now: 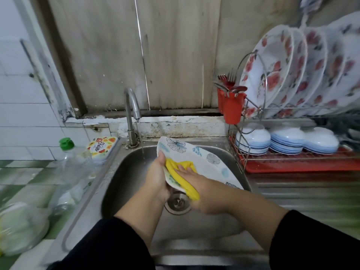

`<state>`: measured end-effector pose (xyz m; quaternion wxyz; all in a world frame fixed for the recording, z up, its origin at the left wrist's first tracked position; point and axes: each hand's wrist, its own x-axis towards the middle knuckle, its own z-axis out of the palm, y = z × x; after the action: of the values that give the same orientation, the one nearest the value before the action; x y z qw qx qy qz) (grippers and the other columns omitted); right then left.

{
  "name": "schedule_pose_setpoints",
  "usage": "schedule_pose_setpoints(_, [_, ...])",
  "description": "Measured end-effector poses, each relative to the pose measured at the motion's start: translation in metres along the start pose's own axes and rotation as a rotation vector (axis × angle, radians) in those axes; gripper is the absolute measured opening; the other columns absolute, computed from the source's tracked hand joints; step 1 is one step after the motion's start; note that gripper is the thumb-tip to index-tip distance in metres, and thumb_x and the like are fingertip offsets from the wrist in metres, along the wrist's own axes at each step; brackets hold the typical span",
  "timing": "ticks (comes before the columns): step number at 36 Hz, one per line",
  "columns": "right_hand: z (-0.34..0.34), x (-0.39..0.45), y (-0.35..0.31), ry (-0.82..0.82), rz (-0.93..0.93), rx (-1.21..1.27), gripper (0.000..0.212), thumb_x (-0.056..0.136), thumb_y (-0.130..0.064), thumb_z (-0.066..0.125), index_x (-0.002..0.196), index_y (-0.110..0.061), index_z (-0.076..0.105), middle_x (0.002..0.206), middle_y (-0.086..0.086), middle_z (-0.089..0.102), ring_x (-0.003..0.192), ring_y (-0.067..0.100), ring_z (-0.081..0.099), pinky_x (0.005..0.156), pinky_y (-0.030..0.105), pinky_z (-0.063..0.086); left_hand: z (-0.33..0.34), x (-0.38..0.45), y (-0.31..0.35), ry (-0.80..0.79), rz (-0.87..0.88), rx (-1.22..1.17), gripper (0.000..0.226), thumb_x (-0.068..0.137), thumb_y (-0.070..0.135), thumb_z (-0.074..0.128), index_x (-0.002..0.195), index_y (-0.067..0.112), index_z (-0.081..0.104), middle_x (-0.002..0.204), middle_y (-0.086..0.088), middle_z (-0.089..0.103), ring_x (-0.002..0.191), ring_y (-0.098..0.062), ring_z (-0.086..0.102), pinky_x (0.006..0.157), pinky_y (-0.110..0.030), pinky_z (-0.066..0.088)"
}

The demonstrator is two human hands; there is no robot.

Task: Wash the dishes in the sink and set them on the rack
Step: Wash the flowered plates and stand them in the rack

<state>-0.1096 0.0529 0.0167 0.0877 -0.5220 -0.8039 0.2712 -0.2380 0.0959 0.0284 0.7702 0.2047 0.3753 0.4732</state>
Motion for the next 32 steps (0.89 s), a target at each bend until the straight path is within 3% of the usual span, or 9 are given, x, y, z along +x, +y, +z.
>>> schedule_pose_setpoints(4, [-0.015,-0.018,-0.013,0.114,-0.015,0.142,0.085,0.087,-0.002,0.049,0.151,-0.037,0.004,0.156,-0.013,0.014,0.143,0.004,0.016,0.117,0.029,0.02,0.02,-0.015,0.006,-0.027,0.052,0.178,0.068,0.094,0.063,0.027,0.104,0.006,0.061,0.092,-0.02,0.069,0.084,-0.033,0.064,0.078,-0.047,0.049])
schedule_pose_setpoints(7, [-0.032,-0.035,-0.021,0.244,-0.025,0.395,0.066,0.086,0.007,0.042,0.13,-0.043,0.038,0.113,-0.012,0.061,0.095,-0.018,0.057,0.088,0.009,0.044,0.033,-0.023,0.008,-0.053,0.09,0.321,0.081,0.088,0.073,0.021,0.125,0.01,0.055,0.117,-0.023,0.063,0.101,-0.039,0.063,0.078,-0.048,0.053])
schedule_pose_setpoints(10, [-0.047,-0.046,-0.02,0.391,0.013,0.502,0.049,0.084,-0.002,0.048,0.118,-0.036,0.052,0.097,-0.006,0.067,0.088,0.006,0.064,0.084,0.028,0.052,0.049,-0.04,0.007,-0.096,0.169,0.394,0.074,0.093,0.067,0.014,0.126,0.013,0.052,0.118,-0.021,0.062,0.099,-0.036,0.064,0.073,-0.04,0.055])
schedule_pose_setpoints(16, [-0.067,-0.063,-0.023,0.613,0.014,1.165,0.036,0.086,0.009,0.045,0.108,-0.014,0.061,0.078,0.008,0.069,0.068,0.023,0.065,0.066,0.036,0.053,0.065,-0.071,-0.008,-0.036,0.29,0.436,0.035,0.099,0.04,0.039,0.122,0.019,0.054,0.122,-0.007,0.059,0.095,-0.018,0.059,0.084,-0.031,0.048])
schedule_pose_setpoints(21, [-0.075,-0.083,-0.016,0.599,-0.072,1.732,0.02,0.092,-0.003,0.042,0.097,-0.011,0.06,0.068,0.006,0.07,0.056,0.021,0.067,0.054,0.031,0.055,0.043,-0.078,-0.031,0.322,0.421,0.725,0.04,0.099,0.029,0.045,0.137,0.014,0.045,0.128,-0.003,0.053,0.107,-0.021,0.05,0.089,-0.029,0.038])
schedule_pose_setpoints(23, [-0.075,-0.093,-0.014,0.535,-0.144,1.867,0.021,0.091,-0.006,0.041,0.09,-0.011,0.061,0.068,0.007,0.07,0.055,0.022,0.067,0.055,0.03,0.056,0.03,-0.082,-0.037,0.506,0.35,0.581,0.055,0.096,0.037,0.051,0.142,0.01,0.038,0.132,-0.011,0.052,0.111,-0.028,0.051,0.09,-0.032,0.038])
schedule_pose_setpoints(25, [-0.071,-0.101,-0.012,0.502,-0.231,1.925,0.012,0.074,-0.008,0.06,0.084,-0.01,0.067,0.07,0.009,0.071,0.057,0.024,0.069,0.051,0.033,0.057,0.022,-0.084,-0.039,0.452,0.252,0.297,0.051,0.094,0.044,0.052,0.129,0.008,0.05,0.12,-0.014,0.061,0.109,-0.034,0.057,0.096,-0.044,0.045])
schedule_pose_setpoints(29, [-0.055,-0.1,0.001,0.473,-0.292,2.023,0.097,0.003,-0.013,0.088,0.097,-0.01,0.065,0.08,0.013,0.073,0.065,0.028,0.07,0.052,0.038,0.056,0.016,-0.09,-0.04,0.297,0.264,-0.091,0.029,0.101,0.034,0.04,0.112,0.011,0.055,0.111,-0.013,0.063,0.102,-0.036,0.059,0.092,-0.054,0.046])
schedule_pose_setpoints(32, [-0.046,-0.102,0.004,0.458,-0.241,2.045,0.093,0.01,-0.014,0.091,0.099,-0.009,0.065,0.084,0.013,0.073,0.068,0.03,0.071,0.052,0.043,0.057,0.012,-0.091,-0.036,0.374,0.329,-0.107,0.032,0.101,0.034,0.041,0.119,0.012,0.055,0.114,-0.009,0.065,0.096,-0.033,0.061,0.089,-0.053,0.048])
